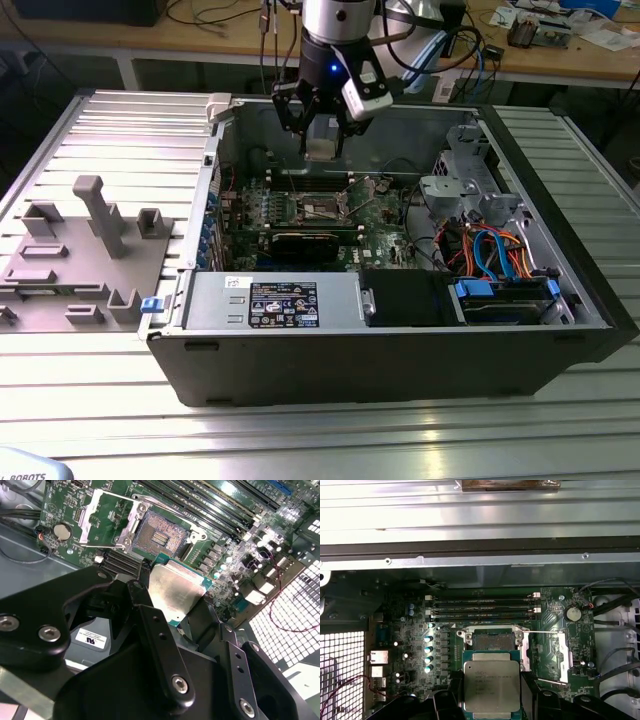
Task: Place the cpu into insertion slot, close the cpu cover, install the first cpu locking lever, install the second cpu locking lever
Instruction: 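Place the cpu into insertion slot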
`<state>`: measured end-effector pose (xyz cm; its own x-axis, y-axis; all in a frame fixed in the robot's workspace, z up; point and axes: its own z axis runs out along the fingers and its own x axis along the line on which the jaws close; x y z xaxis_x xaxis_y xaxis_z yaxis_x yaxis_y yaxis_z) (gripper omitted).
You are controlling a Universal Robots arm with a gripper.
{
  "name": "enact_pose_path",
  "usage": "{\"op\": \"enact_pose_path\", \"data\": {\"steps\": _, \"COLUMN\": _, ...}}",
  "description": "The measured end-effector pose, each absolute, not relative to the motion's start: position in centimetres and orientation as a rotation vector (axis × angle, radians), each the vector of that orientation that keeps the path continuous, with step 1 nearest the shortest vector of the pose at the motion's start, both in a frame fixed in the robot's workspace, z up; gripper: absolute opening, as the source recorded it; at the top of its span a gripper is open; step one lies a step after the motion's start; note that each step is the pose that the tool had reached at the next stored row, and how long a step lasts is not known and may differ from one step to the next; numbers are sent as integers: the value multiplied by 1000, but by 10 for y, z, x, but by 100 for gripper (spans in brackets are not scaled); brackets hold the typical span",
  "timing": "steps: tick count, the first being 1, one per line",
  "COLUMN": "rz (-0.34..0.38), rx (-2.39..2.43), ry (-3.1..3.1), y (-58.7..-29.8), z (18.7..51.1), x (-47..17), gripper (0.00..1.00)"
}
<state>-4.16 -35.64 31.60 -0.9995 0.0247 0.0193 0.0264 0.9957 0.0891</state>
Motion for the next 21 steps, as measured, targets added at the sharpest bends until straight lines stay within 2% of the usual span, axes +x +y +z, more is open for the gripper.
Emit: {"op": "enact_pose_path", "data": {"steps": 21, "rz": -140, "rx": -40, "ry": -3120, "y": -356, "z": 311, "x": -42, "gripper": 55}}
